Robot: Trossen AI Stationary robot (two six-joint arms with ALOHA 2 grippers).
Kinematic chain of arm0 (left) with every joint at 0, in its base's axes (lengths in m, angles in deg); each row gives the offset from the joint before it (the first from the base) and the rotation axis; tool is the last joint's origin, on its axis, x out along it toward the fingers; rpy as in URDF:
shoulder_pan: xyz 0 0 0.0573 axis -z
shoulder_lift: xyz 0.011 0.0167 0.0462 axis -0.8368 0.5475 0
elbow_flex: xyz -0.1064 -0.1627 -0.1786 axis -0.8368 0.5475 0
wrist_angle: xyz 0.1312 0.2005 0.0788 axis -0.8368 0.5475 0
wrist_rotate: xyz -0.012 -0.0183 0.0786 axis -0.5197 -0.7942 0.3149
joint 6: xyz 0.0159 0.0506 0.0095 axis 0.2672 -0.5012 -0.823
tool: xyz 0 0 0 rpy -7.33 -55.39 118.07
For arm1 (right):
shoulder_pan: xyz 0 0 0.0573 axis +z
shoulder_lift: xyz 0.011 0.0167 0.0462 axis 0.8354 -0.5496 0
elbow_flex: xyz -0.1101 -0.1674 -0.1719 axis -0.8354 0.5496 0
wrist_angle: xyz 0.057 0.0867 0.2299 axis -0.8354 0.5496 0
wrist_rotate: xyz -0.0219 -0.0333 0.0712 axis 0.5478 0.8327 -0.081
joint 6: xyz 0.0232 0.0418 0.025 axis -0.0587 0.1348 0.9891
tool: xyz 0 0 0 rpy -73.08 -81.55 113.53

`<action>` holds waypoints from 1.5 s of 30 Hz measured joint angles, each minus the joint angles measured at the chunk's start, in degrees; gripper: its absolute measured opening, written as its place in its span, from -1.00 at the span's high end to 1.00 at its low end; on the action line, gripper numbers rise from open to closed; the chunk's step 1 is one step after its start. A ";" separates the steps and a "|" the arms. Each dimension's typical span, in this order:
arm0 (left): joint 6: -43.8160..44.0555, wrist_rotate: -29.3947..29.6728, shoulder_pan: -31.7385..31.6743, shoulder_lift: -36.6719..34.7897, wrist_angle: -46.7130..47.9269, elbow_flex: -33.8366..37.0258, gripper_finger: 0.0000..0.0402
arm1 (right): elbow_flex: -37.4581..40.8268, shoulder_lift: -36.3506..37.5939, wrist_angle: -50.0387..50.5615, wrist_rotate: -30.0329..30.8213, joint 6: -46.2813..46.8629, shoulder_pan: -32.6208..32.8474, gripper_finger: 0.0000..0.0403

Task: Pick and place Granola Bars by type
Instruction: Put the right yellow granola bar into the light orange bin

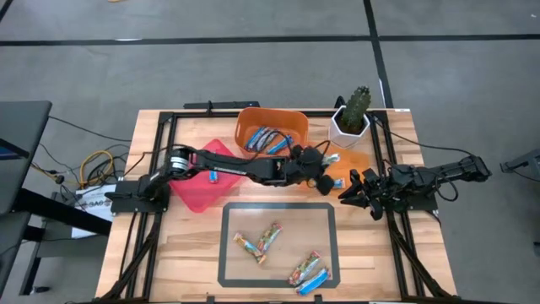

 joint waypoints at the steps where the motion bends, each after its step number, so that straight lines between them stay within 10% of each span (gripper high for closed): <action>1: 0.64 -0.34 -0.30 0.56 -1.20 -0.34 0.87 | 0.00 -0.15 0.17 -0.02 0.00 -0.02 0.59; 37: -1.11 -8.41 -3.89 6.15 3.09 -0.20 0.86 | 0.01 -0.84 0.20 -0.02 -0.01 0.00 0.59; 45: -2.33 -9.22 -3.89 6.15 2.86 -0.20 0.49 | 0.00 -0.84 0.20 -0.02 -0.01 0.00 0.59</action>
